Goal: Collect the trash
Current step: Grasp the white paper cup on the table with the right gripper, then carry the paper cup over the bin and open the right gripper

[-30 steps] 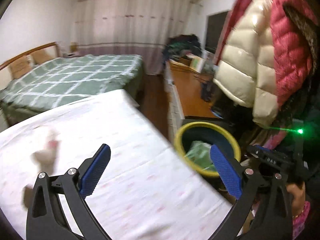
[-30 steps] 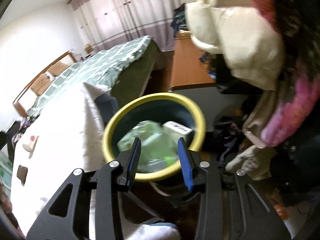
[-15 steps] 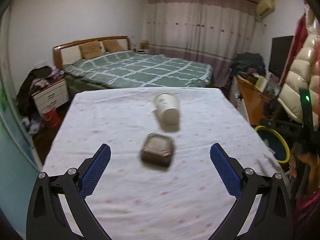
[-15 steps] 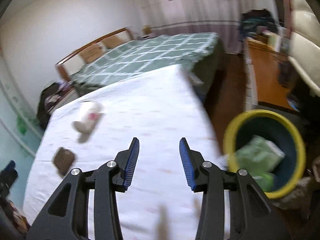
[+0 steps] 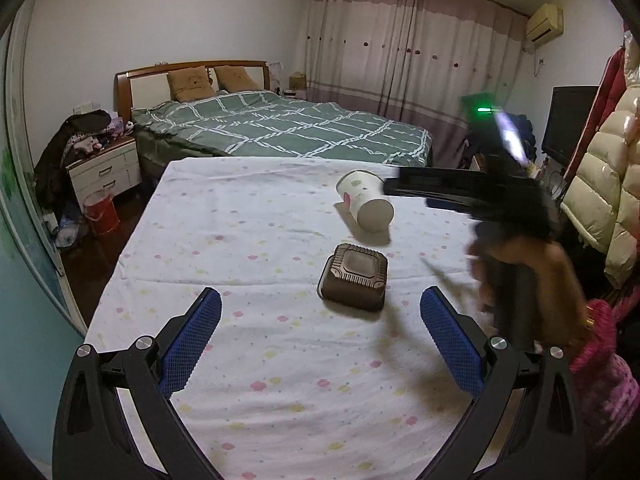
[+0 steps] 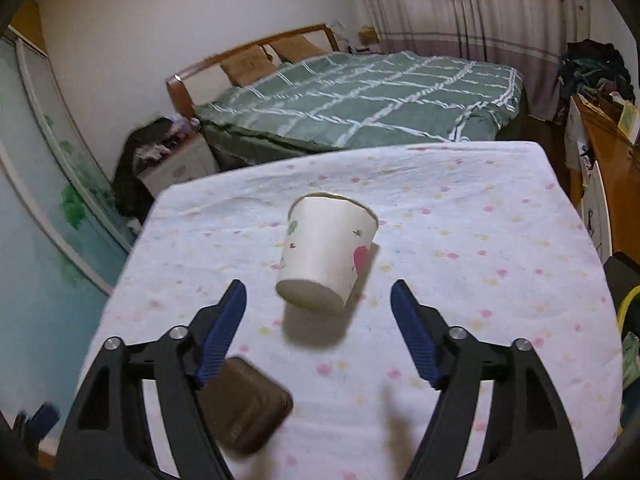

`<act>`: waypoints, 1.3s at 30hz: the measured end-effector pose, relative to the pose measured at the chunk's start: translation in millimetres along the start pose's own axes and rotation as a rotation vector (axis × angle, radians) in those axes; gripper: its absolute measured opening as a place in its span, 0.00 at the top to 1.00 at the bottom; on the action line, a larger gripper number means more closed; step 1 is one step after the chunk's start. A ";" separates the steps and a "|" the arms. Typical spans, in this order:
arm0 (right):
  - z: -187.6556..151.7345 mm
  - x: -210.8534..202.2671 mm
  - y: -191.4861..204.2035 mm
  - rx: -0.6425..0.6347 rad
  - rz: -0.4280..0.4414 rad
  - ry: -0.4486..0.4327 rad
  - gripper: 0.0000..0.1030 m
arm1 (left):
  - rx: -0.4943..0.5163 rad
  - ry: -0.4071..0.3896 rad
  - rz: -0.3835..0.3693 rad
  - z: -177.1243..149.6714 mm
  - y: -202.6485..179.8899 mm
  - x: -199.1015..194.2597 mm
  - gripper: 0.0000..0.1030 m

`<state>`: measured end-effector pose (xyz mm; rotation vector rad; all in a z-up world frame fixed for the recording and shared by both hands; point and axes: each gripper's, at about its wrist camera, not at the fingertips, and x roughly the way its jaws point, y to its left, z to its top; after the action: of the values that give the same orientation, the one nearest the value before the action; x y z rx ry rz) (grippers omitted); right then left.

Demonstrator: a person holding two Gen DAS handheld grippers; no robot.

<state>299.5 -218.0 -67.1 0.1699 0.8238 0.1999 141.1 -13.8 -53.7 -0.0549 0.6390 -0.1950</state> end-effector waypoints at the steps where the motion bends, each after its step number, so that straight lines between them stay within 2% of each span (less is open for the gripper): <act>1: 1.3 9.7 2.8 0.009 -0.002 0.016 0.30 | 0.002 0.000 0.001 -1.0 0.0 0.4 0.05; 6: 6.6 47.4 8.4 0.027 -0.033 0.074 0.30 | -0.010 0.003 -0.001 -1.9 3.9 4.9 0.05; 12: 9.7 73.5 3.0 0.060 -0.054 0.127 0.30 | -0.017 0.016 -0.009 -4.2 4.4 9.1 0.05; 15: 7.7 78.9 -0.3 0.070 -0.049 0.140 0.43 | -0.013 0.016 -0.011 -4.9 2.6 10.1 0.05; 16: 7.5 77.5 -1.6 0.076 -0.046 0.133 0.44 | -0.014 0.016 -0.011 -4.2 2.0 8.6 0.05; 25: 3.3 14.8 -14.5 0.032 -0.019 0.037 0.44 | -0.007 0.024 -0.017 -7.1 -2.2 12.4 0.05; 29: -11.8 -23.0 -32.1 0.028 -0.006 0.003 0.44 | -0.002 0.029 -0.024 -7.2 -5.2 15.7 0.05; 32: -26.9 -52.5 -60.2 0.059 -0.020 -0.024 0.44 | 0.013 0.037 -0.030 -7.2 -11.2 19.1 0.05; 35: -40.8 -82.0 -98.0 0.115 -0.070 -0.053 0.44 | 0.025 0.045 -0.040 -6.4 -16.0 22.6 0.05; 39: -58.8 -118.5 -161.7 0.194 -0.210 -0.092 0.44 | 0.040 0.053 -0.051 -6.3 -25.3 28.0 0.05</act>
<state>195.2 -398.8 -59.0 0.2713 0.7635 -0.0857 155.2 -44.1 -72.4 -0.0276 0.6871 -0.2593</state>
